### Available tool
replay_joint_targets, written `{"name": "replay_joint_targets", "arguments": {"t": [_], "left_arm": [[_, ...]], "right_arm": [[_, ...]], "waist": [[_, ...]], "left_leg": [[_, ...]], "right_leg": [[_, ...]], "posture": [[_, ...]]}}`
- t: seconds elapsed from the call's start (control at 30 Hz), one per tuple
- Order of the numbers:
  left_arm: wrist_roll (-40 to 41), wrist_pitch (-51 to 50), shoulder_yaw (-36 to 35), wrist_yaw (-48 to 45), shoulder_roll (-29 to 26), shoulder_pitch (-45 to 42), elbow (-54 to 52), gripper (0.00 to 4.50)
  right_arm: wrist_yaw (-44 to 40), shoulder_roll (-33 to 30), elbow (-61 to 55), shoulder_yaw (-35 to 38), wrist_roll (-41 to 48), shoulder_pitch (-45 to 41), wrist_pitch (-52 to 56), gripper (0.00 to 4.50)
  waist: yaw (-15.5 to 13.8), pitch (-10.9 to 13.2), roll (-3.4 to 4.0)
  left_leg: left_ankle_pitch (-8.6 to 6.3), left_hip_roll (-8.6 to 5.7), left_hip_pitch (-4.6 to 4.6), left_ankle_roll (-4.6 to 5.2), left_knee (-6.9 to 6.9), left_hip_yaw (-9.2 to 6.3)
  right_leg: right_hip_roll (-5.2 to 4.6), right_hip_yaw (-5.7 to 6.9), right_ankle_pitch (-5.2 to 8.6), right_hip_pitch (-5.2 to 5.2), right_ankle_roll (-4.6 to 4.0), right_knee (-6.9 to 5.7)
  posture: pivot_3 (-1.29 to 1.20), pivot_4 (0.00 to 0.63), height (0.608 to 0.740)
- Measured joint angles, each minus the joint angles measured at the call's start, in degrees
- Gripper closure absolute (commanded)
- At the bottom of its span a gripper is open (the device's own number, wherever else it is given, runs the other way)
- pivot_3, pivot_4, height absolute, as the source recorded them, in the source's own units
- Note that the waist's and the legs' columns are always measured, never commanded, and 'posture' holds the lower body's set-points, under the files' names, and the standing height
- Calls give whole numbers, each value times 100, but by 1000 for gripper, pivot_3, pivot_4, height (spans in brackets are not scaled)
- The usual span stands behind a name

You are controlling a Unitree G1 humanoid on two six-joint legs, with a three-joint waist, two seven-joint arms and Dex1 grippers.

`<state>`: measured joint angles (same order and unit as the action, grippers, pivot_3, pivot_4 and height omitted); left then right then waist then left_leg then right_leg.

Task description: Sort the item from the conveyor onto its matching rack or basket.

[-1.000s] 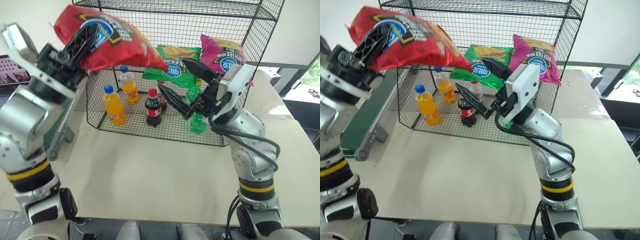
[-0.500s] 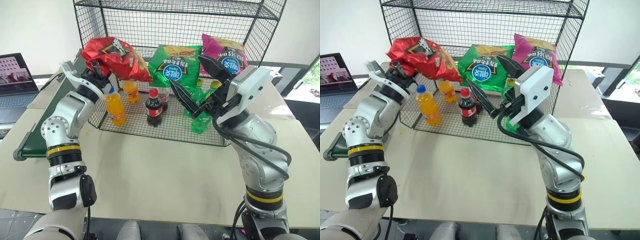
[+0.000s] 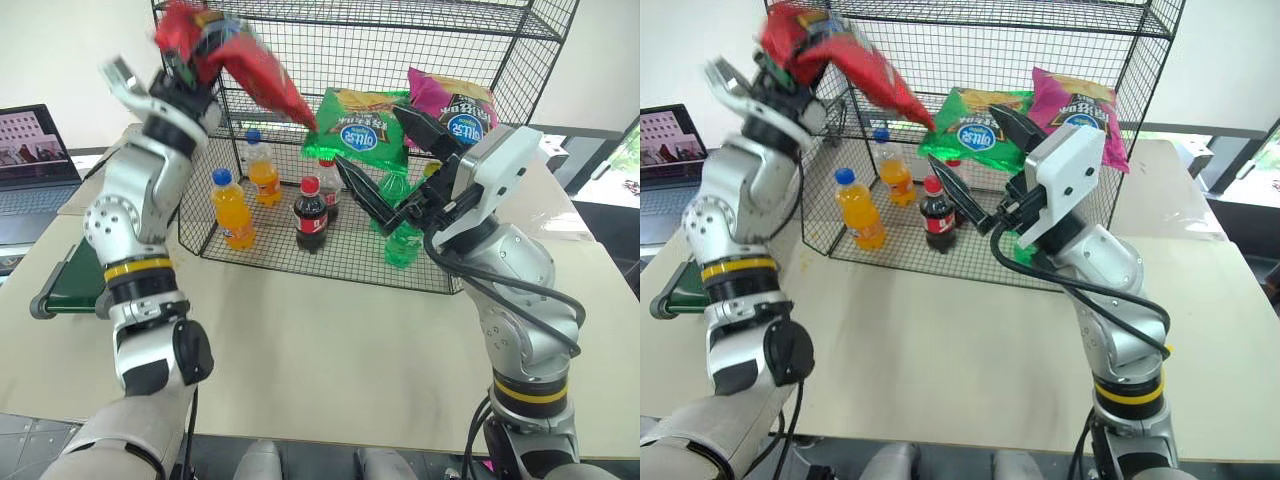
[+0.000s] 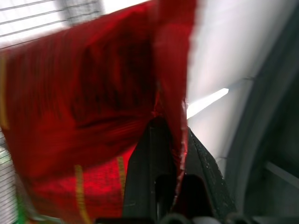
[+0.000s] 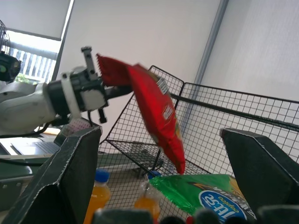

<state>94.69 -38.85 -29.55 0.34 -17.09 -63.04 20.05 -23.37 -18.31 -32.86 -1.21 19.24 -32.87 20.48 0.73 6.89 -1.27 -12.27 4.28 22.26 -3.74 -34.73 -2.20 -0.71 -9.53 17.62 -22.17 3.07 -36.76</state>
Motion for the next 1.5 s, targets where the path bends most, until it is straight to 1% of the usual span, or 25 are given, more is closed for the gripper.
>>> {"name": "replay_joint_targets", "arguments": {"t": [0.17,0.33,0.47,0.53,0.57,0.67,0.77,0.8,0.83,0.9,1.13,1.27,1.4,1.5], "left_arm": [[-523,365,-108,-367,209,-69,588,4385],[-983,521,-216,-433,236,148,653,4385],[-1112,598,-450,60,388,870,344,4385],[-1088,529,-493,339,470,1145,46,4385],[-991,464,-503,612,523,1312,-312,4385],[-897,400,-514,1147,631,1540,-937,4385],[-953,431,-428,1411,789,1648,-1137,4385],[-1025,485,-374,1529,921,1687,-1222,4385],[-1085,563,-262,1693,1122,1690,-1271,4385],[-1227,768,-194,1852,1318,1547,-1254,4385],[-1753,1659,-178,2154,1690,686,-955,4385],[-2040,2125,-242,2239,1757,525,-674,4385],[-2252,2191,-251,2253,1754,528,-526,4385],[-2267,2179,-251,2215,1754,528,-492,4385]], "right_arm": [[5,2,12,-7,-1,0,0,0],[36,2,11,-8,-3,0,0,0],[53,2,6,-17,-2,3,2,0],[59,2,5,-22,-1,4,2,0],[58,3,6,-29,1,4,2,0],[45,-2,46,-30,-2,4,2,0],[37,-19,130,-40,-20,4,2,0],[42,-21,166,-45,-50,3,2,0],[69,-21,232,-65,-102,-16,25,0],[105,-19,268,-71,-161,-58,64,0],[192,64,273,-111,-258,-92,107,0],[231,62,271,-113,-286,-93,119,0],[237,51,262,-111,-306,-88,122,0],[237,42,259,-111,-321,-77,123,0]], "waist": [[11,1,2],[15,1,2],[13,1,2],[7,2,0],[1,2,0],[-27,2,0],[-53,2,-1],[-63,2,-1],[-79,3,-2],[-80,4,-4],[-77,4,-4],[-69,4,-5],[-69,4,-5],[-75,4,-5]], "left_leg": [[2,0,3,-1,-1,-1],[2,0,3,-1,0,-1],[2,1,4,-2,-2,-3],[2,1,6,-2,-5,-7],[2,1,7,-2,-7,-8],[2,0,6,-2,-10,-10],[2,-2,4,-2,-11,-12],[2,-3,4,-2,-12,-12],[3,-6,7,-3,-12,-15],[3,-7,8,-3,-12,-17],[3,-11,8,-3,-7,-19],[3,-11,7,-2,-6,-20],[3,-12,9,-3,-7,-21],[3,-13,10,-3,-8,-21]], "right_leg": [[0,0,0,-3,0,0],[0,0,0,-3,0,0],[0,-1,0,-3,0,-4],[0,0,0,-3,0,-5],[-1,0,-1,-2,1,-4],[-1,0,-2,3,2,-5],[-2,1,-2,6,3,-4],[-2,0,-3,6,3,-4],[-2,0,-4,6,5,-3],[-2,0,-4,5,5,-3],[-2,-1,-4,5,5,3],[-2,-1,-4,5,5,3],[-2,-1,-4,5,6,4],[-2,0,-4,5,6,4]], "posture": [[0,150,740],[0,150,740],[0,150,740],[0,150,740],[0,150,740],[0,150,740],[0,150,740],[0,150,740],[0,150,740],[0,150,740],[0,150,740],[0,150,740],[0,150,740],[0,150,740]]}}
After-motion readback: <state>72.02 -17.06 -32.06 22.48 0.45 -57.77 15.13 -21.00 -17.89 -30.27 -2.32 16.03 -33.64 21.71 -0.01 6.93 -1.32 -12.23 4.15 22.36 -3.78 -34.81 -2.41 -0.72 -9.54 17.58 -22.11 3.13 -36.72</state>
